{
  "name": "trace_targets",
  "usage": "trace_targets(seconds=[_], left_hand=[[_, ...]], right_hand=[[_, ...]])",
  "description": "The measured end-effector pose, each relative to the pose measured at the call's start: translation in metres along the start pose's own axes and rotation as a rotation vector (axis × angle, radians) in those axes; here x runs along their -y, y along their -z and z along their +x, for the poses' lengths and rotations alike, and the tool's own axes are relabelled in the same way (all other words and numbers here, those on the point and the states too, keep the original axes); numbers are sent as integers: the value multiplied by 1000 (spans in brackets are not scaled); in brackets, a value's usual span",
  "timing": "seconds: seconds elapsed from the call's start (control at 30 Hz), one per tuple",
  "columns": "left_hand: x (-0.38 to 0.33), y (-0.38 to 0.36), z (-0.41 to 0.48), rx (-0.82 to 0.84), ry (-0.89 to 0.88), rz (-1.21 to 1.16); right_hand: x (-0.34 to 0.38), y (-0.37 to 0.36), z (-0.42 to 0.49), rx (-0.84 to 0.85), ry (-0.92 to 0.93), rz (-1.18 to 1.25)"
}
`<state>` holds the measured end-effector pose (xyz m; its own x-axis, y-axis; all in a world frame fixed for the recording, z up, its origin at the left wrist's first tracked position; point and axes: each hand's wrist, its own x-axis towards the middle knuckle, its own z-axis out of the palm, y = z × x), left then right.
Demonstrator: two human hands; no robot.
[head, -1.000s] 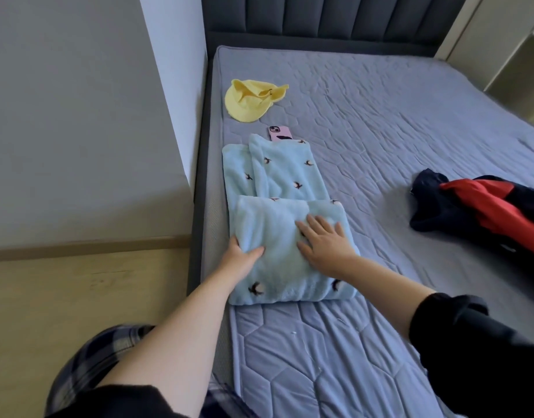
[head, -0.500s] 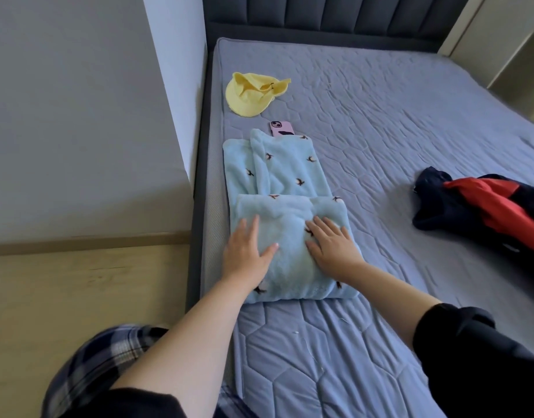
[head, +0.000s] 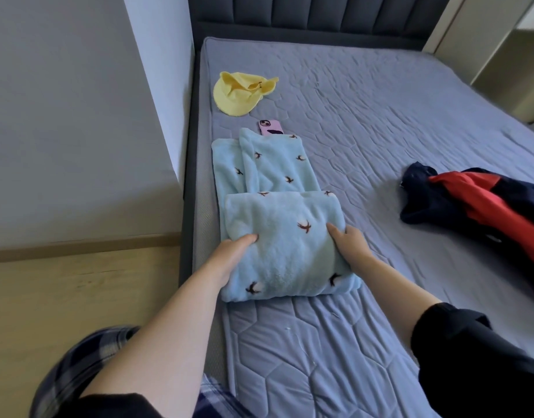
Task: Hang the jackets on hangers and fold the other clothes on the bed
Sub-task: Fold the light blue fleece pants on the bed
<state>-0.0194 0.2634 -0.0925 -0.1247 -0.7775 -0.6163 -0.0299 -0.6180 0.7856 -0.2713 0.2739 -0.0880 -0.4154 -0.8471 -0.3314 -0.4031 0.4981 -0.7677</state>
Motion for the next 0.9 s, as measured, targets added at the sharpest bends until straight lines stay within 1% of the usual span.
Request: trace_targets(seconds=[0.07, 0.13, 0.17, 0.2, 0.23, 0.27, 0.3, 0.33, 0.37, 0.4, 0.43, 0.47, 0.5, 0.53, 0.57, 0.6, 0.67, 0.73, 0.77, 0.83, 0.87, 0.9], left_hand=[[-3, 5, -2, 55, 84, 52], [-2, 9, -5, 99, 186, 104], [0, 9, -5, 77, 209, 132], [2, 9, -6, 15, 203, 189], [3, 7, -6, -84, 164, 279], [5, 4, -7, -216, 82, 407], [6, 0, -7, -361, -50, 570], [7, -2, -7, -485, -249, 741], [6, -3, -8, -554, -493, 887], [4, -3, -11, -582, -732, 995], [1, -4, -12, -594, -928, 1041], [0, -5, -13, -567, -1035, 1057], [-1, -6, -13, -490, -1048, 1060], [-2, -7, -12, -391, -990, 1069], [1, -7, -10, -287, -898, 1094], [5, -8, -6, -206, -819, 1128], [12, -8, 1, -96, -696, 1201], [16, -8, 3, -40, -651, 1217], [17, -8, 3, -19, -634, 1211], [15, -8, 1, 25, -589, 1189], [13, -7, -1, 49, -556, 1168], [9, -6, -4, 82, -513, 1131]], right_hand=[[0, 1, -2, -65, 50, -41], [-7, -2, -7, -94, 58, -23], [-10, -5, -11, -85, 51, -45], [-13, -9, -16, -66, 44, -99], [-15, -14, -19, -64, 54, -166], [-16, -18, -21, -99, 101, -231], [-16, -20, -22, -174, 195, -296], [-14, -21, -24, -266, 322, -356], [-11, -21, -27, -349, 486, -412], [-8, -20, -32, -407, 682, -465], [-7, -19, -37, -434, 885, -521], [-10, -20, -42, -433, 1068, -594], [-17, -22, -48, -405, 1214, -678], [-25, -25, -55, -358, 1305, -779], [-33, -29, -62, -298, 1334, -894], [-41, -32, -67, -225, 1301, -1012], [-48, -37, -72, -126, 1155, -1196], [-43, -39, -73, -138, 1055, -1279], [-38, -41, -72, -147, 1038, -1308], [-24, -43, -72, -105, 1059, -1301], [-16, -43, -72, -46, 1062, -1259], [-5, -42, -72, 38, 1027, -1211]])
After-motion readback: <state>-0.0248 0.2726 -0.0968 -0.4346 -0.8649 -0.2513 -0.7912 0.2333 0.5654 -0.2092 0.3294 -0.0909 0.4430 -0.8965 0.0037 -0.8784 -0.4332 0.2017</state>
